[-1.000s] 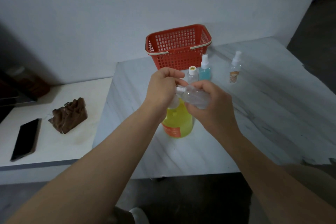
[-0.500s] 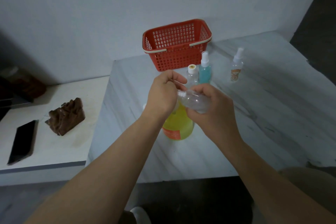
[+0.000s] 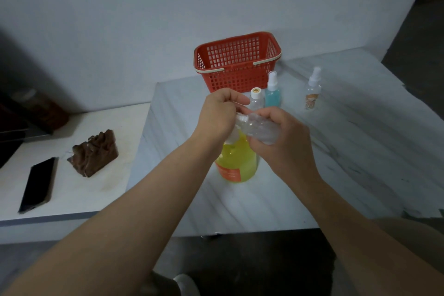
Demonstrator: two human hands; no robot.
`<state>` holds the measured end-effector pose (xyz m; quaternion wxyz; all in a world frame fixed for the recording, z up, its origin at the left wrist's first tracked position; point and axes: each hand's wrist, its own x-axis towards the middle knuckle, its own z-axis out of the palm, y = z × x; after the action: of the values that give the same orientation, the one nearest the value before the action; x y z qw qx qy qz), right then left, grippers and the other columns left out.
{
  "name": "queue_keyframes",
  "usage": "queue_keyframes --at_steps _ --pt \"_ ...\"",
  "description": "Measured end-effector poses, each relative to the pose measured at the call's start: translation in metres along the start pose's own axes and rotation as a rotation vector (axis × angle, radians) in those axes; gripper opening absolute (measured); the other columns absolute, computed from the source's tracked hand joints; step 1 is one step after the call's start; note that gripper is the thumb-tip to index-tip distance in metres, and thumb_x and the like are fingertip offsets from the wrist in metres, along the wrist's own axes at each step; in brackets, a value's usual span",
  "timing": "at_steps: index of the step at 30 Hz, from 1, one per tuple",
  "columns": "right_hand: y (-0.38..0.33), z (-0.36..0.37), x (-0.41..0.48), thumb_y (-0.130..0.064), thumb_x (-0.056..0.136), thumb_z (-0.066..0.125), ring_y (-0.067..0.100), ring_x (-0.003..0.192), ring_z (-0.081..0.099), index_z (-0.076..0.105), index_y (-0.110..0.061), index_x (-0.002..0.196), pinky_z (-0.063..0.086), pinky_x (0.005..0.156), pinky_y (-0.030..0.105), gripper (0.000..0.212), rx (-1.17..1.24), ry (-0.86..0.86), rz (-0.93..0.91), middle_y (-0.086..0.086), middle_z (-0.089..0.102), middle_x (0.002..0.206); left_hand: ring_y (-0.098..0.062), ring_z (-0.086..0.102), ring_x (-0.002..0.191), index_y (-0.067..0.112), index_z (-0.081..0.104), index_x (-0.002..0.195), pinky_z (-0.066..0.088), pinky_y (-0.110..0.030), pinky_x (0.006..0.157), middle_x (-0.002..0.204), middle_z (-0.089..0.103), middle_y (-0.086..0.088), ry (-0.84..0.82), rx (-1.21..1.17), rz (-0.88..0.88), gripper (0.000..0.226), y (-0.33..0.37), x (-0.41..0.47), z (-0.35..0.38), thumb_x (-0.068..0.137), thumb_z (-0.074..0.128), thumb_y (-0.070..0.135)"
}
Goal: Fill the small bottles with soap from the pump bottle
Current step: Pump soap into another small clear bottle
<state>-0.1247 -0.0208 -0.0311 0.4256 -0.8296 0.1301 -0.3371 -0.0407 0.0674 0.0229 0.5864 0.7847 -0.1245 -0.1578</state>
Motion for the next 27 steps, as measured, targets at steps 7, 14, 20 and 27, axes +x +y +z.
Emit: queue_keyframes --at_steps 7,14,20,27 --pt "0.001 0.002 -0.002 -0.013 0.066 0.076 0.009 0.071 0.058 0.066 -0.023 0.088 0.046 0.063 0.022 0.026 0.007 -0.017 0.054 -0.009 0.065 0.077 -0.016 0.053 0.060 0.007 0.063 0.080 0.040 -0.023 0.053 0.068 0.060 -0.007 0.009 0.021 0.004 0.040 -0.008 0.001 0.003 0.075 0.028 -0.012" --pt "0.004 0.005 -0.005 -0.011 0.065 0.076 0.011 0.074 0.059 0.065 -0.025 0.088 0.048 0.065 0.026 0.029 0.016 -0.042 0.120 -0.010 0.065 0.079 -0.018 0.054 0.063 0.007 0.060 0.071 0.043 -0.025 0.058 0.067 0.058 -0.009 0.026 0.027 0.045 0.040 -0.015 0.005 0.005 0.070 0.027 -0.015" --pt "0.002 0.003 -0.005 -0.011 0.065 0.075 0.010 0.071 0.058 0.065 -0.025 0.087 0.046 0.063 0.025 0.028 0.026 -0.031 0.108 -0.010 0.064 0.076 -0.016 0.053 0.063 0.009 0.060 0.069 0.043 -0.026 0.059 0.066 0.058 -0.007 0.052 0.032 0.043 0.040 -0.013 0.002 0.006 0.071 0.027 -0.014" --pt "-0.003 -0.003 0.001 -0.014 0.067 0.076 0.005 0.073 0.057 0.066 -0.023 0.088 0.042 0.061 0.012 0.026 0.044 -0.053 0.081 -0.013 0.063 0.073 -0.018 0.054 0.063 0.010 0.062 0.073 0.041 -0.024 0.053 0.067 0.060 -0.006 0.037 0.006 -0.009 0.040 -0.004 0.000 0.004 0.074 0.029 -0.012"
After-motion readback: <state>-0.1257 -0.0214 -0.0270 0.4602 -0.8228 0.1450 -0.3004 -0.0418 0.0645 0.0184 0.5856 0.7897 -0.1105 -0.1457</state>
